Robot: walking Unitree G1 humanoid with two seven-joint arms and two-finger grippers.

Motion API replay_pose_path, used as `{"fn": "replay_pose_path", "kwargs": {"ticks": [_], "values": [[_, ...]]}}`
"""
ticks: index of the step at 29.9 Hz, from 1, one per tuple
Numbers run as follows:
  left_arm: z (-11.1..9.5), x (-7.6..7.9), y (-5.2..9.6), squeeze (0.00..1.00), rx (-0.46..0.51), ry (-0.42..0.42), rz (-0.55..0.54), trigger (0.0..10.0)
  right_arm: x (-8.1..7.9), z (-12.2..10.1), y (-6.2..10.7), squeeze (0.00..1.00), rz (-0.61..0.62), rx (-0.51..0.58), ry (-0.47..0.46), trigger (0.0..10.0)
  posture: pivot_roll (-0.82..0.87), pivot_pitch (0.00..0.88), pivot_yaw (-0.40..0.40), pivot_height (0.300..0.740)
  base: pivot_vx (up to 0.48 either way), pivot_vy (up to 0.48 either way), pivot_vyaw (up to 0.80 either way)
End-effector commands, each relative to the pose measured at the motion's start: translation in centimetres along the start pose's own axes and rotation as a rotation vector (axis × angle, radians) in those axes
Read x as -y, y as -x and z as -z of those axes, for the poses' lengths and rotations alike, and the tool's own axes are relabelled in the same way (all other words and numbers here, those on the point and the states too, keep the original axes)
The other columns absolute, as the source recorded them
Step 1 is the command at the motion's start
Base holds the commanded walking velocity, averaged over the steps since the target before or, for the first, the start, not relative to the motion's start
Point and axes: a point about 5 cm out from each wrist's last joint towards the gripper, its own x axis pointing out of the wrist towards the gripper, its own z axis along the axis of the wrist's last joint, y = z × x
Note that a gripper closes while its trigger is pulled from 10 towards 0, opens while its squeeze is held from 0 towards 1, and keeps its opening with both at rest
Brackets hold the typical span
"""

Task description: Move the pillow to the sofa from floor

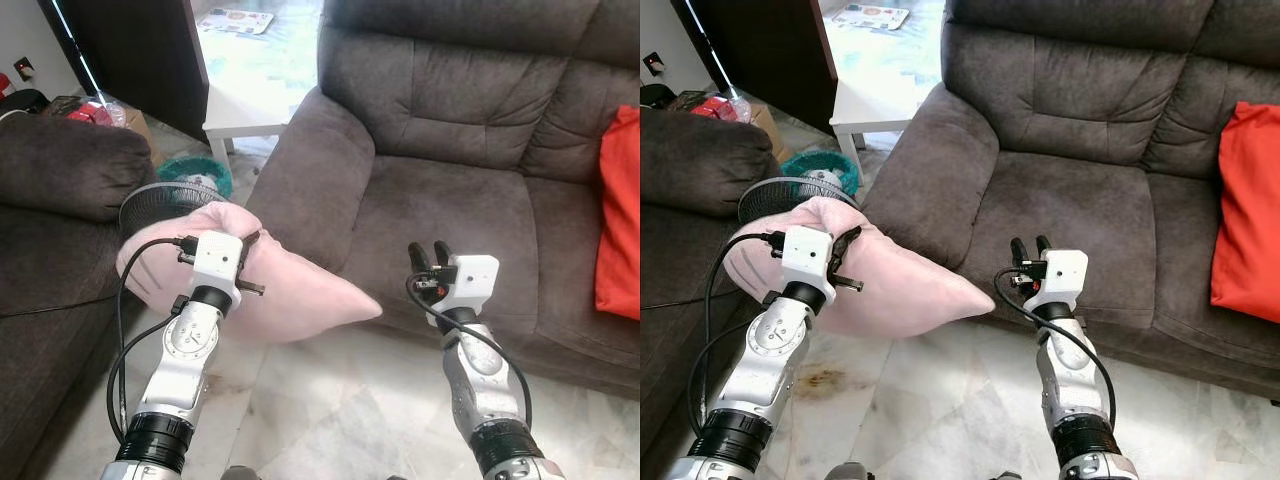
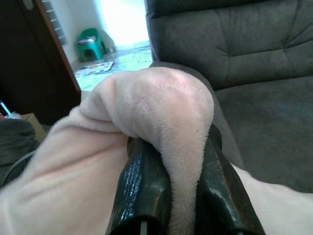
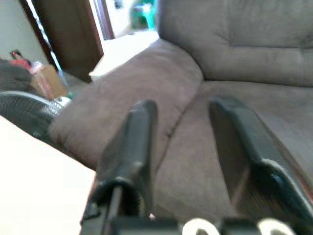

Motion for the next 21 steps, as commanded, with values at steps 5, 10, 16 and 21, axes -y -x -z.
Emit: {"fn": "replay_pose_path", "kwargs": {"ticks": [5,10,16,21], "values": [[-2.1,0.2,-0.5,0.00,0.101,0.000,0.009,10.0,0.5,0.9,0.1,0.00,-0.046,-0.105,0.127,10.0,0.16,0.074,-0.014,0.740,0.000,0.000,0.00],[-1.9,0.3,-0.5,0.00,0.091,0.006,0.022,10.0,0.6,0.8,-0.2,0.00,-0.114,-0.147,0.204,10.0,0.15,0.084,-0.013,0.740,0.000,0.000,0.00],[-1.7,0.6,-0.6,0.00,0.079,0.011,0.040,10.0,-0.6,1.5,0.4,0.00,-0.442,-0.269,0.394,10.0,0.14,0.090,-0.008,0.740,0.000,0.000,0.00],[-1.6,0.8,-0.6,0.00,0.071,0.013,0.052,10.0,0.5,2.5,1.1,0.00,-0.474,-0.387,0.452,10.0,0.14,0.094,-0.008,0.740,0.000,0.000,0.00]]}}
